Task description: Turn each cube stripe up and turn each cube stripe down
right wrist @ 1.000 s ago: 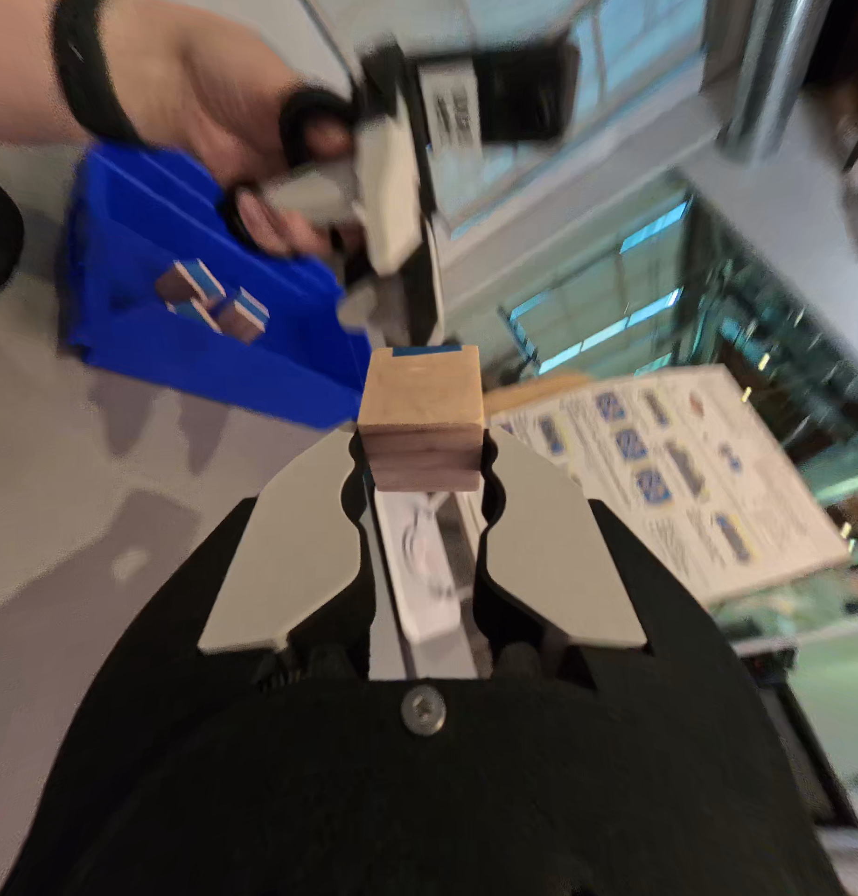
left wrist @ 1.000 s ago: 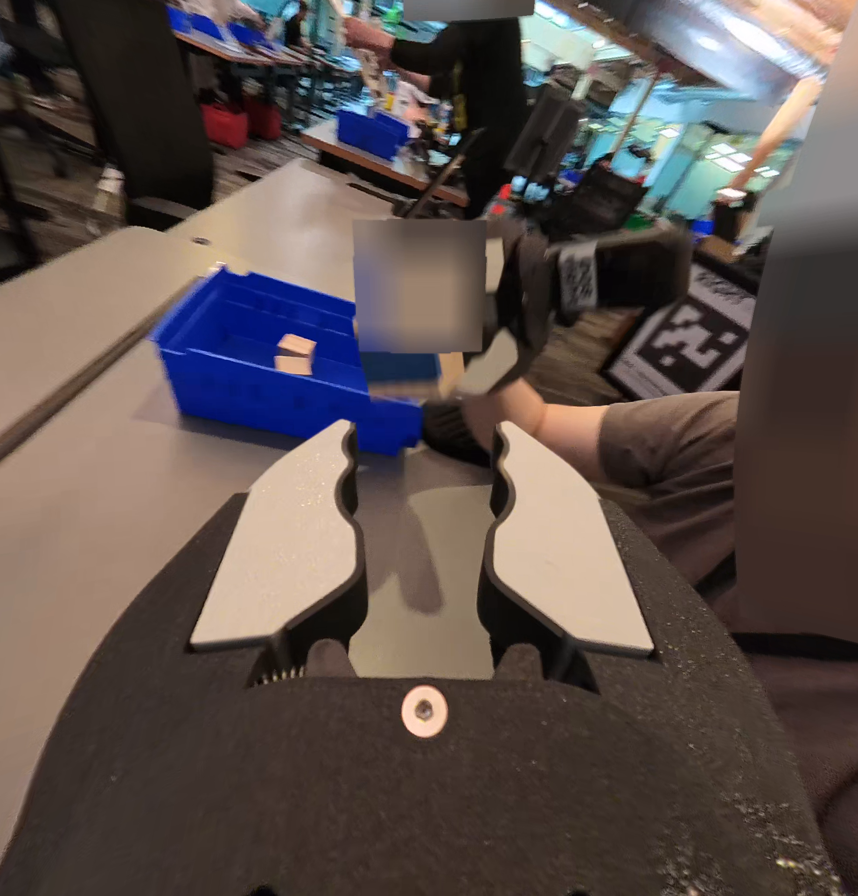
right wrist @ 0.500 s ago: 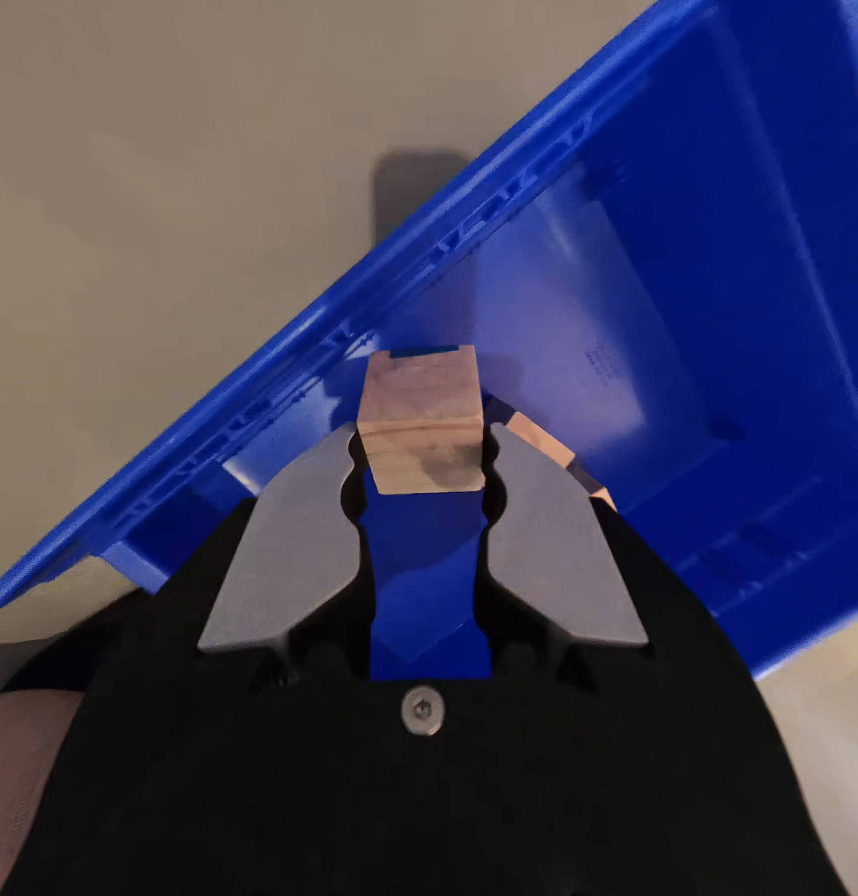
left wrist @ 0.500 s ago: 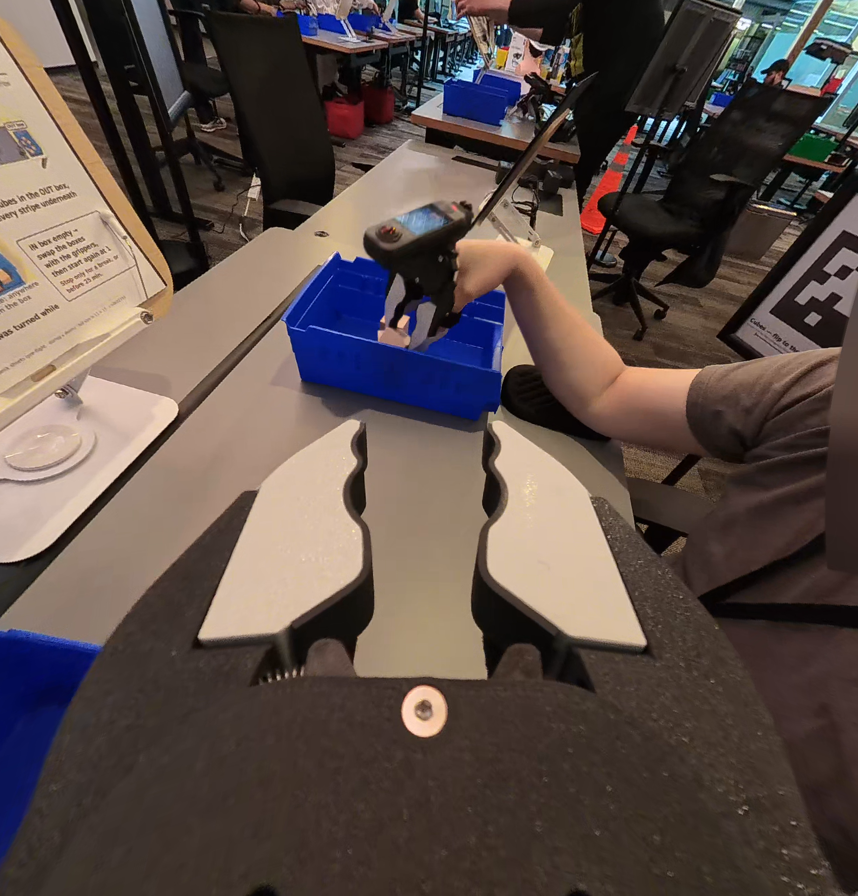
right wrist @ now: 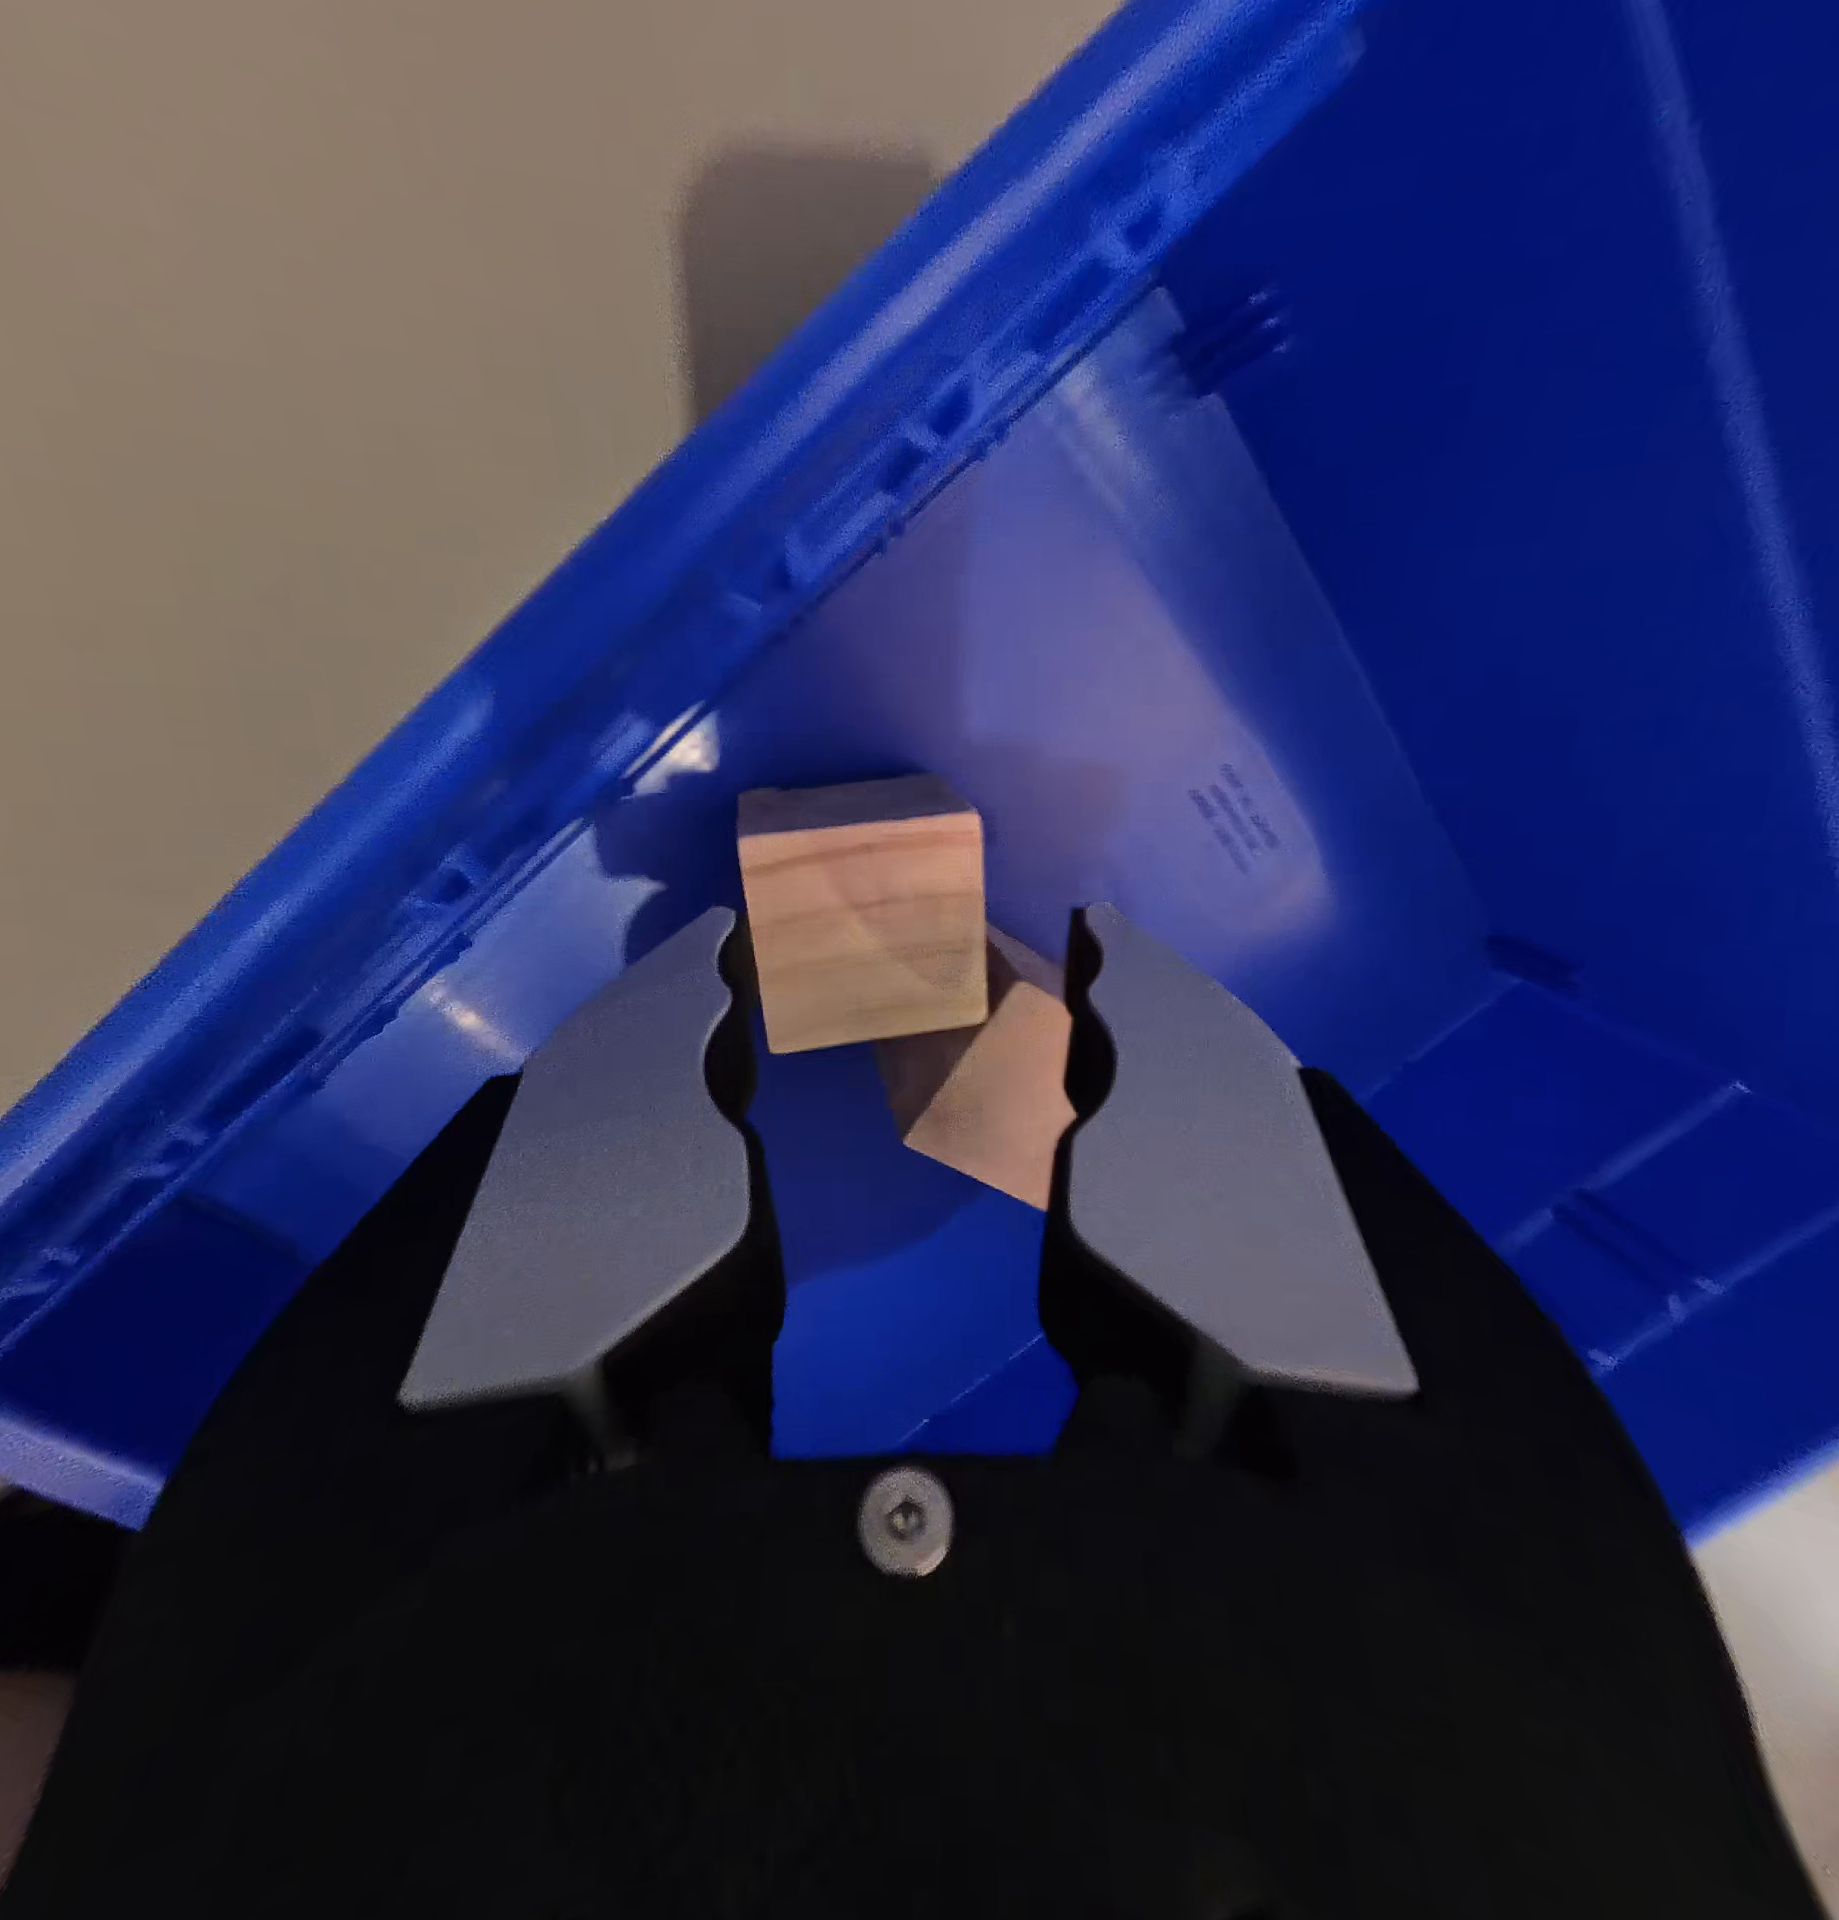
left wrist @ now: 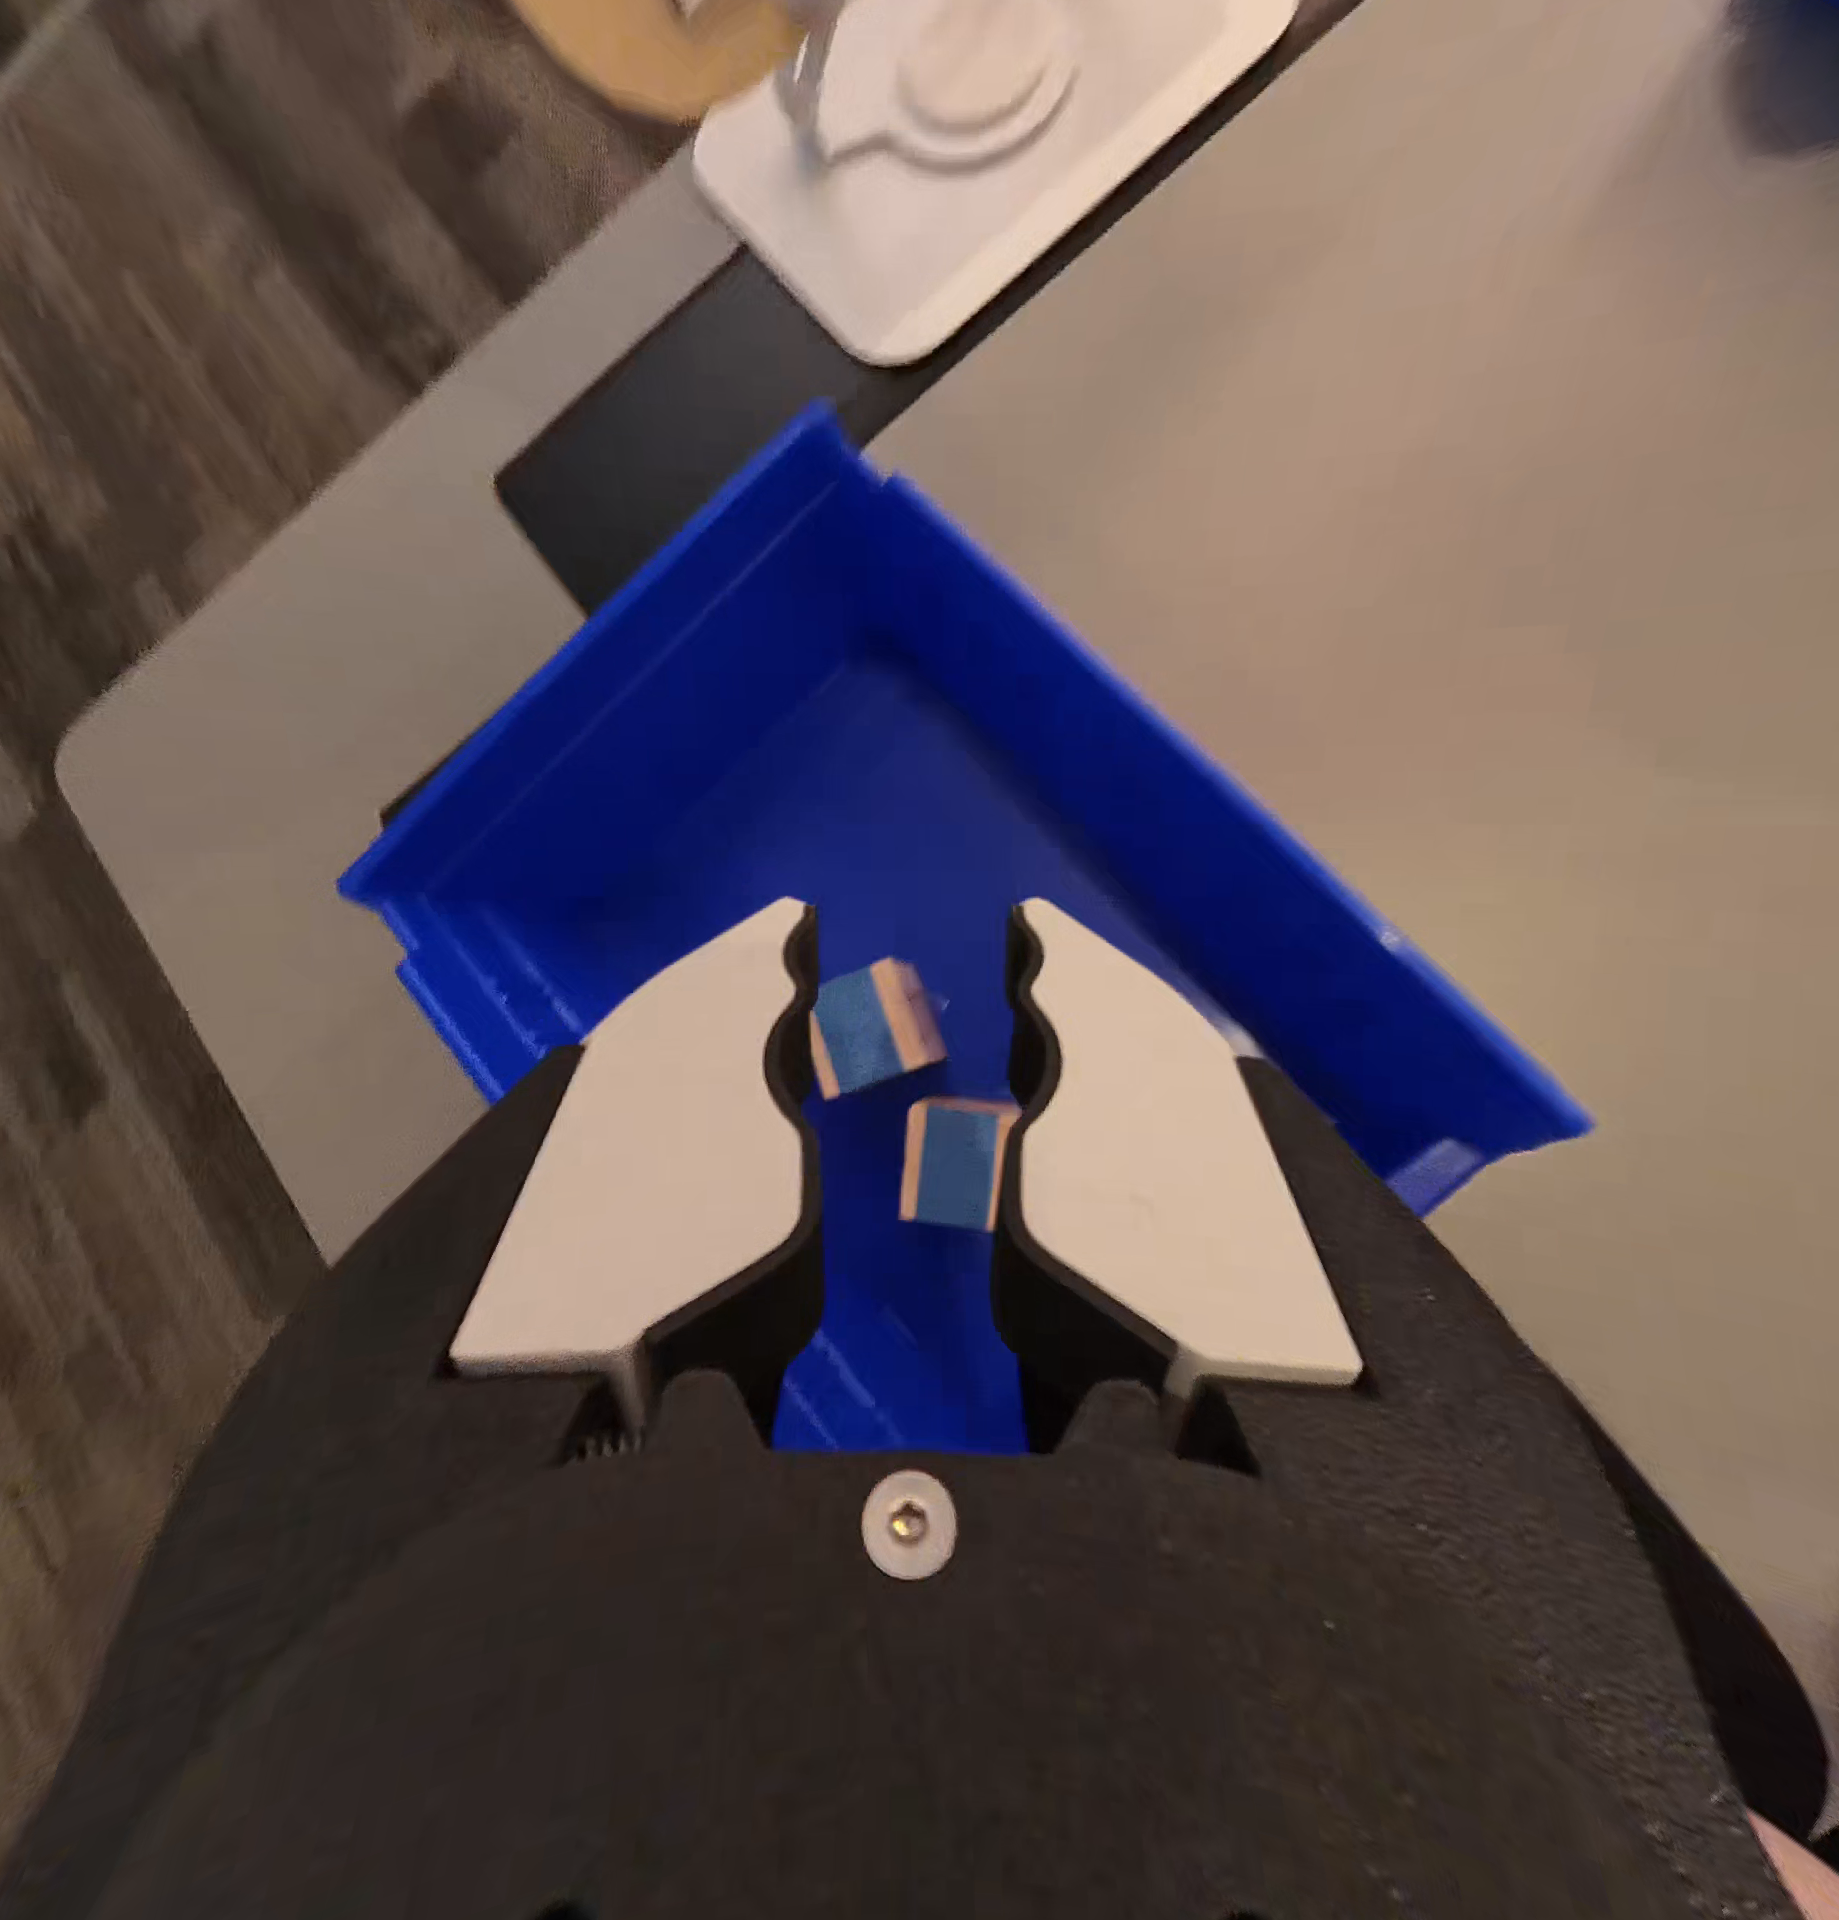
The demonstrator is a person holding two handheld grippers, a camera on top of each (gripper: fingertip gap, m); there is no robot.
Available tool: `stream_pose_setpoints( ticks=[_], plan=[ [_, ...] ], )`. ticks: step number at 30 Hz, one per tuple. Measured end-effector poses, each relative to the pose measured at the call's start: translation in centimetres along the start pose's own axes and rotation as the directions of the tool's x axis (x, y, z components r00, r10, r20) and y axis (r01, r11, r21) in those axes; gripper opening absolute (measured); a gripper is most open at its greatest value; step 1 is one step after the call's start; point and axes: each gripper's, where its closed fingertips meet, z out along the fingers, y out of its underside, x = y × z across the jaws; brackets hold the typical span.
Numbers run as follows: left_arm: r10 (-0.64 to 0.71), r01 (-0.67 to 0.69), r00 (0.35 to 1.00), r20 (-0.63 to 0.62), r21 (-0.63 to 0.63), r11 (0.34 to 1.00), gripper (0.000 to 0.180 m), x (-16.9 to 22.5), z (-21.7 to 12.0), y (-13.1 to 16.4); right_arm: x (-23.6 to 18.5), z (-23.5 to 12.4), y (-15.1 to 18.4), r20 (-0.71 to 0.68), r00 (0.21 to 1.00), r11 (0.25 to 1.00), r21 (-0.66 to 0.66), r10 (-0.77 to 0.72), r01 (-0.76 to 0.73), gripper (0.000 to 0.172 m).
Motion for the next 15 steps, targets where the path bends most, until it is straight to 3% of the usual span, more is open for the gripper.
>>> stream_pose_setpoints(
  ticks=[4, 7, 10, 15],
  plan=[
    [-0.021, 0.022, 1.0, 0.005, -0.206, 0.978, 0.041, -1.8, 3.3, 4.0, 0.8, -2.3, -0.7, -0.047, 0.999, 0.995, 0.099, 0.019, -0.014, 0.064],
    [-0.199, 0.206, 0.978, 0.061, -0.433, 0.878, 0.041, -2.1, 5.7, 7.7, 1.3, -3.7, -0.6, -0.106, 0.994, 0.993, 0.114, 0.021, -0.008, 0.064],
    [-0.38, 0.368, 0.923, 0.062, -0.429, 0.825, 0.036, -1.6, 7.8, 7.1, 1.0, -4.5, -0.5, -0.117, 0.993, 0.994, 0.112, 0.012, 0.001, 0.064],
    [-0.332, 0.347, 0.935, 0.122, -0.492, 0.798, 0.047, -2.1, 8.6, 8.6, 0.4, -4.5, -0.1, -0.098, 0.995, 0.996, 0.084, 0.003, 0.005, 0.063]
  ],
)
